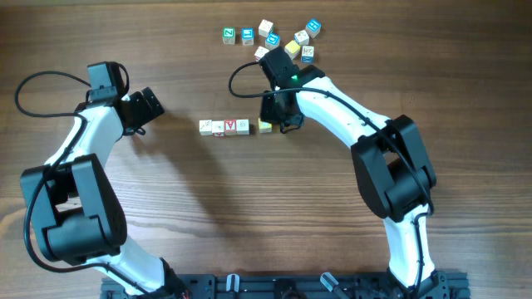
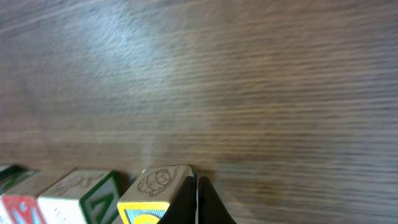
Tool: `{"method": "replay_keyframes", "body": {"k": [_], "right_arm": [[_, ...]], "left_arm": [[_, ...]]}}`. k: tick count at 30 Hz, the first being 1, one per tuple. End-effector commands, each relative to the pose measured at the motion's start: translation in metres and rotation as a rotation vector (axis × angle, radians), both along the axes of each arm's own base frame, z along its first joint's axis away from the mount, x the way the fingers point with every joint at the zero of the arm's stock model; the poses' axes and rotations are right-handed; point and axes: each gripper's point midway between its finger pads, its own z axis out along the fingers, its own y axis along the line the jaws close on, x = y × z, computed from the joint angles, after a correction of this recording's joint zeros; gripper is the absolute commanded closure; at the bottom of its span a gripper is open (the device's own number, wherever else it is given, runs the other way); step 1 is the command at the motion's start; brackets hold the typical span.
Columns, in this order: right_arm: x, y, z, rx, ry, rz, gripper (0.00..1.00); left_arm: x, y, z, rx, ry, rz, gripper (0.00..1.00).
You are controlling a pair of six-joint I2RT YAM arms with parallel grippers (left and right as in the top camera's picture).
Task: Form a horizontal line
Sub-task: 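Lower the yellow-bordered block beside the 9 block and open the right gripper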
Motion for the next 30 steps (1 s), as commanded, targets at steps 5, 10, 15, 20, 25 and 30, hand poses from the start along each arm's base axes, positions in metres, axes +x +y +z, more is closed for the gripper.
{"method": "replay_keyframes", "body": {"k": [5, 10, 15, 20, 25, 30], "right_arm": [[-0.019, 0.016, -0.013, 0.043, 0.074, 0.042, 0.96], [-0.017, 0.017, -0.013, 0.05, 0.065, 0.041, 0.96], [-0.015, 0.018, -0.012, 0.057, 0.068, 0.01, 0.96], [-0.03, -0.01, -0.02, -0.081, 0.114, -0.004, 0.96], [-0.038, 0.008, -0.018, -0.013, 0.141, 0.027, 0.96], [-0.035, 0.021, -0.014, 0.05, 0.134, 0.04, 0.96]], "left_arm": [[-0.002, 0.003, -0.004, 0.01, 0.012, 0.007, 0.0], [-0.002, 0.003, -0.004, 0.01, 0.011, 0.007, 0.0], [-0.002, 0.003, -0.004, 0.01, 0.012, 0.007, 0.0], [-0.002, 0.003, -0.004, 0.01, 0.011, 0.007, 0.0], [-0.002, 0.003, -0.004, 0.01, 0.012, 0.007, 0.0], [-0.002, 0.003, -0.004, 0.01, 0.012, 0.007, 0.0]]}}
